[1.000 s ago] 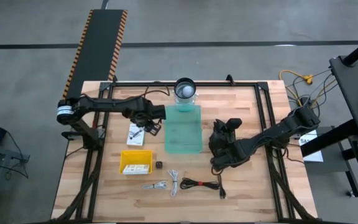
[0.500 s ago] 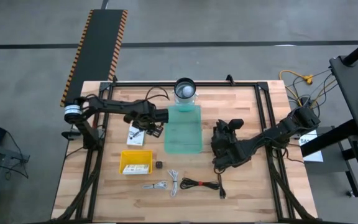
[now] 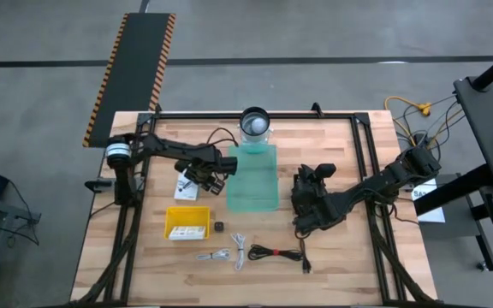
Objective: Pick and place items into bin
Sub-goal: Put the card reader box into the yellow bin
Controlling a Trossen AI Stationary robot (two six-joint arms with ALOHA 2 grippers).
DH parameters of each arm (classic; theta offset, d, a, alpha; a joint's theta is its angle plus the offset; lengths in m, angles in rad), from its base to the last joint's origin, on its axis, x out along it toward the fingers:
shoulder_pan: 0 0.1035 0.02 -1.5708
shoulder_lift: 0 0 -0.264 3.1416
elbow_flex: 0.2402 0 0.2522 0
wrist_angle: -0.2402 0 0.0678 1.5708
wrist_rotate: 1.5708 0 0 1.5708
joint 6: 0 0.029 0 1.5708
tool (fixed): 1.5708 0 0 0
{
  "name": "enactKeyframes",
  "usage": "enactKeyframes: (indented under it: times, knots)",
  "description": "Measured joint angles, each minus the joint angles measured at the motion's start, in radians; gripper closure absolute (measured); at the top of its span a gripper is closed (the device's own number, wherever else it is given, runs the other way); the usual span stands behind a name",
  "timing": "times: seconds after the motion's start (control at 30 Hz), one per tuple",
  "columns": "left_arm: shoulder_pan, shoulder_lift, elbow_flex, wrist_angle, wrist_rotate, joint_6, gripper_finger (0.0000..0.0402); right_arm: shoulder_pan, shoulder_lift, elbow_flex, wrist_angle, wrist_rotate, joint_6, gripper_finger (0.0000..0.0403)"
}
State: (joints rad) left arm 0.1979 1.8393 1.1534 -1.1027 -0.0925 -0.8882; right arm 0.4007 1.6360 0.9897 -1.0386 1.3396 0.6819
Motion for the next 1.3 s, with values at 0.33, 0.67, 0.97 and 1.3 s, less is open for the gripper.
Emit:
enactKeyframes:
  times: [0.33, 0.67, 0.97, 1.3]
  knots:
    - [0.050, 0.035, 0.002, 0.030, 0.095, 0.142, 0.0258, 0.000, 0.000, -0.001, 0.000, 0.000, 0.000, 0.0335]
    - [0.111, 0.035, 0.002, 0.044, 0.125, 0.269, 0.0373, 0.000, 0.000, -0.002, -0.002, 0.000, -0.001, 0.0335]
    - [0.105, 0.036, 0.001, 0.048, 0.118, 0.452, 0.0400, 0.000, 0.000, -0.002, -0.002, 0.000, -0.004, 0.0335]
    - [0.083, 0.035, 0.000, 0.027, 0.110, 0.671, 0.0402, 0.000, 0.000, -0.002, -0.003, 0.000, -0.004, 0.0335]
